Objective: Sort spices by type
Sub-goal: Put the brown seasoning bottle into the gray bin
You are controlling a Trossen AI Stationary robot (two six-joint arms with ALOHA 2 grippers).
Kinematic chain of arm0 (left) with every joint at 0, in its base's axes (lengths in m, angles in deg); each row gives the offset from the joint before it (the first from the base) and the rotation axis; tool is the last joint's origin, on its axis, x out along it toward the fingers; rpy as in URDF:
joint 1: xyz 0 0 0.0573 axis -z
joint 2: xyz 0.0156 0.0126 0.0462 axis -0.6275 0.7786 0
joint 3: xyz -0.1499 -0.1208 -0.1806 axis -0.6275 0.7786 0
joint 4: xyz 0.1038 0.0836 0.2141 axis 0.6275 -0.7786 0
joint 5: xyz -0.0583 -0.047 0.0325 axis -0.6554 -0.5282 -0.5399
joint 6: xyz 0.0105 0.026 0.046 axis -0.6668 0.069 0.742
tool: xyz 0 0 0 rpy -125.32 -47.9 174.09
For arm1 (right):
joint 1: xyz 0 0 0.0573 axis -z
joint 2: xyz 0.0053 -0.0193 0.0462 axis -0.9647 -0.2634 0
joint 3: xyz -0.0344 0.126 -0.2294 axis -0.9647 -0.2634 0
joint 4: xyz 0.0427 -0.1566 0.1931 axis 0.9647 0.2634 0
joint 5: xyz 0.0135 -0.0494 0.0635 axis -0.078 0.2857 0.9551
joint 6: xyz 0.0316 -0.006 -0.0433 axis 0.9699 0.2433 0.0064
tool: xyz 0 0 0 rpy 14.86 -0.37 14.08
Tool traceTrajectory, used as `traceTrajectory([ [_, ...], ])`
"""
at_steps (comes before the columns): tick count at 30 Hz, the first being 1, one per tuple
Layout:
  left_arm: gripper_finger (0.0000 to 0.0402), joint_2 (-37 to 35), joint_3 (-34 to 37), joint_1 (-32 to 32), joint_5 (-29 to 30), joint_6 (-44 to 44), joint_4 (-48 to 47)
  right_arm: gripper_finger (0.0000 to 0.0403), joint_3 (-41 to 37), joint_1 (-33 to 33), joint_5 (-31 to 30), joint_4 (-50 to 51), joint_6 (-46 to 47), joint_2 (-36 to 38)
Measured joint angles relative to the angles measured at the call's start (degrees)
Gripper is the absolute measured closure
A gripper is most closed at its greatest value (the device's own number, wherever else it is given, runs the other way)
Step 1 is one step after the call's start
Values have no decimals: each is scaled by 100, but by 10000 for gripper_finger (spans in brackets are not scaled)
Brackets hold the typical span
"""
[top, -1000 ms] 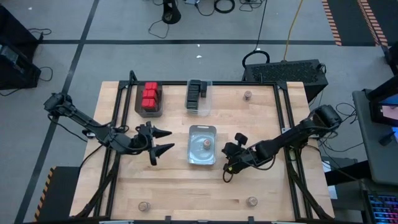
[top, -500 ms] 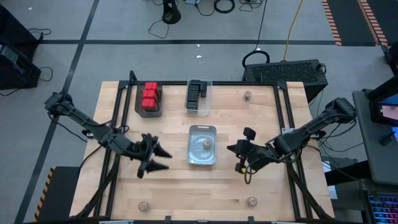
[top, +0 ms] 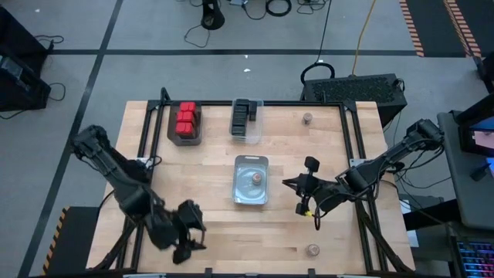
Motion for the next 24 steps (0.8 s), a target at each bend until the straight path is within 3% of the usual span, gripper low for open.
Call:
traceTrajectory([
  [5,121,759,-478,357,-382,-995,-286,403,2,-72,22,-21,2,3],
  [13,121,1568,-538,944,-677,-2327,-940,403,2,-267,19,-172,30,1],
  [24,121,1674,-540,1384,-528,-2988,-1813,403,2,-404,-10,-178,9,-1],
])
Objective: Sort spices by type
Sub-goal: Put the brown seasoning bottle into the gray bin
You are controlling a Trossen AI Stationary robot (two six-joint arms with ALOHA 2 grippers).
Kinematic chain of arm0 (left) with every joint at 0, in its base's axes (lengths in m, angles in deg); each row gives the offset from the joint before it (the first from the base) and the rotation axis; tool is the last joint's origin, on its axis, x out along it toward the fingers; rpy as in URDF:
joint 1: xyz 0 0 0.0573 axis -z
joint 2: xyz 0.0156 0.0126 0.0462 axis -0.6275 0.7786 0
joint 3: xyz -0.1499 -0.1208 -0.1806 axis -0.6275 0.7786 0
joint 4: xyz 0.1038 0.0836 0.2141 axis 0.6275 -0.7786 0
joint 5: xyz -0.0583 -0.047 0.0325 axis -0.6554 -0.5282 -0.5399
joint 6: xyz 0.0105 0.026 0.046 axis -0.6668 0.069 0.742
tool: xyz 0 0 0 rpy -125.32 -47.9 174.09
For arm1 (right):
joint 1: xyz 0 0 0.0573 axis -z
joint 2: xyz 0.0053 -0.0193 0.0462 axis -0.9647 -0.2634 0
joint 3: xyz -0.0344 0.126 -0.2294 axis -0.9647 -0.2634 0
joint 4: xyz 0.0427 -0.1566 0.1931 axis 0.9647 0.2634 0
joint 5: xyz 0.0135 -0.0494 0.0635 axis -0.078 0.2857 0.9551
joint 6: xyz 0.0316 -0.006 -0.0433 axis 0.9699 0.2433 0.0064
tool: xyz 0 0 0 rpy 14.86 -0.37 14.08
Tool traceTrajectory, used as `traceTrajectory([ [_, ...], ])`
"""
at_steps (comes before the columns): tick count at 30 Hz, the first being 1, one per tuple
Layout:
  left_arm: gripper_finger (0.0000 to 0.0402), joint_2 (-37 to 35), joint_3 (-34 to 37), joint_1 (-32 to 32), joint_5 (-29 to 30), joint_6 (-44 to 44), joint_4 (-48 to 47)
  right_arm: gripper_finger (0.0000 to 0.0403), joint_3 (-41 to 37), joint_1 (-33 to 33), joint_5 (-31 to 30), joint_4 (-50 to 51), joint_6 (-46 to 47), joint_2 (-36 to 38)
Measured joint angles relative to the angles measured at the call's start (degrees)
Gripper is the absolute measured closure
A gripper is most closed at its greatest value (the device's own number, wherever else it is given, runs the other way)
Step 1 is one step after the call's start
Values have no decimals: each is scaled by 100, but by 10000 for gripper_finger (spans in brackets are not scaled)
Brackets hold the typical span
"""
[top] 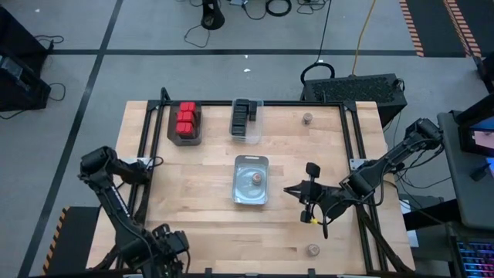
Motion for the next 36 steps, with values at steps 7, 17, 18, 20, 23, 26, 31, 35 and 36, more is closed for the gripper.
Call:
traceTrajectory([
  [7,121,0,29,85,61,448,-48,403,0,0,-2,24,6,0],
  [17,121,0,240,105,84,656,-18,403,0,-7,0,26,114,0],
  [18,121,0,243,103,87,666,-23,403,0,-7,0,26,114,-1],
  [20,121,0,245,103,100,769,-39,403,0,-7,1,27,114,-2],
  [23,121,0,245,103,126,1106,-56,403,0,-7,3,28,114,-2],
  [26,121,0,247,103,282,1404,-59,403,0,-7,3,28,114,-2],
  [31,121,0,247,103,366,1916,-59,403,0,-7,5,28,114,-2],
  [35,120,0,247,106,366,2163,-85,403,0,-7,5,30,114,-2],
  [36,120,0,247,108,366,2197,-89,403,0,-7,5,29,114,-2],
])
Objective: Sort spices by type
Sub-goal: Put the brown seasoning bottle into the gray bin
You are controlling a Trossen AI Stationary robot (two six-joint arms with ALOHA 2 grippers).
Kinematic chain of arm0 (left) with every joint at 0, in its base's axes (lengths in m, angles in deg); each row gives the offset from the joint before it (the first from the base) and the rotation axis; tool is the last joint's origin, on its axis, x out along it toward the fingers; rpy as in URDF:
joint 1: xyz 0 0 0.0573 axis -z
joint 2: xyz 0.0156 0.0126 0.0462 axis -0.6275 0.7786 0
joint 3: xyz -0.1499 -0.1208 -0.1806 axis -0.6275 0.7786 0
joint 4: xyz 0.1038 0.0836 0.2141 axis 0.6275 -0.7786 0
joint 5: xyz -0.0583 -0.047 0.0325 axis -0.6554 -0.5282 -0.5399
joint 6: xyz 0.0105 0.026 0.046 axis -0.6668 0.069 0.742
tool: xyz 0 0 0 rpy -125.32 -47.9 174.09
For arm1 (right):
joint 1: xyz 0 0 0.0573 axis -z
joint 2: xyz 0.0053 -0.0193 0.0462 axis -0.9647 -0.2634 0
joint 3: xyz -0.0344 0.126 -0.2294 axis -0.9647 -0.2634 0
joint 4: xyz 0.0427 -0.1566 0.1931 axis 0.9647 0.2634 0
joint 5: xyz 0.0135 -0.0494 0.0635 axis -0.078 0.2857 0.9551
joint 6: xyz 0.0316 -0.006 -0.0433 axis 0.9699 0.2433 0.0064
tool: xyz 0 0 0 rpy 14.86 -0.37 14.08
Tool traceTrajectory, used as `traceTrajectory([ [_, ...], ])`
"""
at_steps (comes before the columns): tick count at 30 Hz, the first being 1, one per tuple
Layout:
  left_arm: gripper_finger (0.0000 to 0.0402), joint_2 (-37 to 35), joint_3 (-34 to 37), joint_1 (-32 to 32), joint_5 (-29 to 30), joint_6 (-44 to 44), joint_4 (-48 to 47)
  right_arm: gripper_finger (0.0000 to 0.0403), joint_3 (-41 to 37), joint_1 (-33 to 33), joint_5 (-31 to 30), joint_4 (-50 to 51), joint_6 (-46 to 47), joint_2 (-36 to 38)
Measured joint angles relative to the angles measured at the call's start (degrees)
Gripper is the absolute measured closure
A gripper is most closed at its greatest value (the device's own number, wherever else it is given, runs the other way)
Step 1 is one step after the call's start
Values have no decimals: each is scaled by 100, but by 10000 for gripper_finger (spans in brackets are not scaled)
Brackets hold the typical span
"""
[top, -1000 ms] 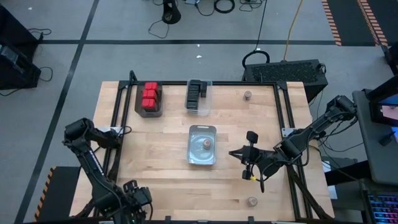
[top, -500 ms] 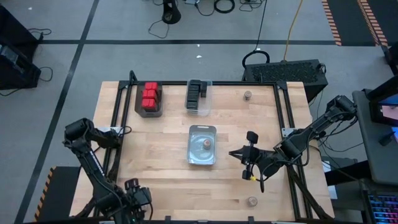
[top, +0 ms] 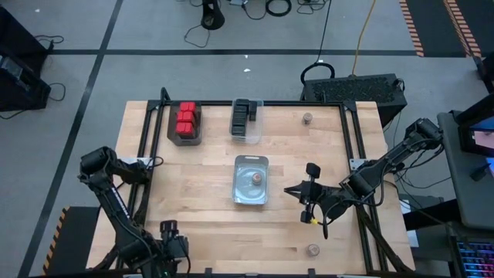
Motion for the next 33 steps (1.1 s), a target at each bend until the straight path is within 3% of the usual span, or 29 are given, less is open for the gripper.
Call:
traceTrajectory([
  [8,120,334,0,56,-155,577,34,403,0,0,2,2,0,-2],
  [33,120,626,14,81,-537,452,196,403,0,0,2,2,17,-2],
])
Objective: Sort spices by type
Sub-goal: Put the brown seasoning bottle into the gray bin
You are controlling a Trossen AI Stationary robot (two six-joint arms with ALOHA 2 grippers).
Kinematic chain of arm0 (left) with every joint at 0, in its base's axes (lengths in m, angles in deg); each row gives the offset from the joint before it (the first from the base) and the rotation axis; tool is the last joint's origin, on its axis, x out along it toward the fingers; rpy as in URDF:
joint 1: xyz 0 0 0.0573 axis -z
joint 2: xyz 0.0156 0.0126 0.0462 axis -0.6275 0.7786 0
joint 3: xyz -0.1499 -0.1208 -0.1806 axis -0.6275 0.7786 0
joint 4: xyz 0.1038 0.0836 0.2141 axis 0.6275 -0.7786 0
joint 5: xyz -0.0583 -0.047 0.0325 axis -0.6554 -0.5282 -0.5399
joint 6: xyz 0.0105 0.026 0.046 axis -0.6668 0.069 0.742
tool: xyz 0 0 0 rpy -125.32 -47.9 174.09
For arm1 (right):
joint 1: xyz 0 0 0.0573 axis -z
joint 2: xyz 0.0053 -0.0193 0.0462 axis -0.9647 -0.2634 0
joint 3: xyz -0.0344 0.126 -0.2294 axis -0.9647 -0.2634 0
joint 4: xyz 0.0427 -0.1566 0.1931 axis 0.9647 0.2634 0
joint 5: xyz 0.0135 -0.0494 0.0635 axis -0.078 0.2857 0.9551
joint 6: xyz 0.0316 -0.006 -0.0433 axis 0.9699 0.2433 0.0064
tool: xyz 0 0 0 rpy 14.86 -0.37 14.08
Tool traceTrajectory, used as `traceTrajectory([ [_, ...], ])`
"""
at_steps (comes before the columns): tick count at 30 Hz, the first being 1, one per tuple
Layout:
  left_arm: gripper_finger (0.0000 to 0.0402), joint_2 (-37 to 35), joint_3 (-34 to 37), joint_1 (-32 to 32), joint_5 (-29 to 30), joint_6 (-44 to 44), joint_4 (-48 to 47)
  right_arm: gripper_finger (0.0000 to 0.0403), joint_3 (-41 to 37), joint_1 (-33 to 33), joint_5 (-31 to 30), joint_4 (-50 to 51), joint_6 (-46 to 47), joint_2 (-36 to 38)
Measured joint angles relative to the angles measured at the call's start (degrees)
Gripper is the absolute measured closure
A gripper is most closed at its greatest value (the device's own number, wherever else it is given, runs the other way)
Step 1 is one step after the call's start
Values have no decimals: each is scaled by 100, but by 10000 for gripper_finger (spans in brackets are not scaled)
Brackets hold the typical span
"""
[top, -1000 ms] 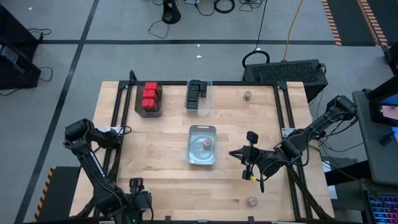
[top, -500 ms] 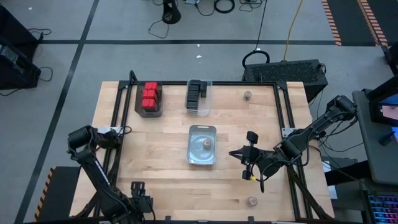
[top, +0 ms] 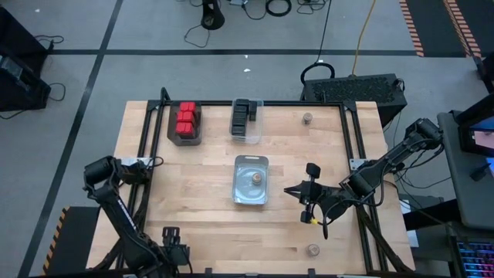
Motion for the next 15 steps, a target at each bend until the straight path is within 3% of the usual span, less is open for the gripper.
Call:
traceTrajectory([
  [6,121,-1,374,-9,-366,2,390,403,0,0,0,0,0,0],
  [15,121,-19,425,-77,-349,99,456,403,0,0,-1,-2,0,0],
])
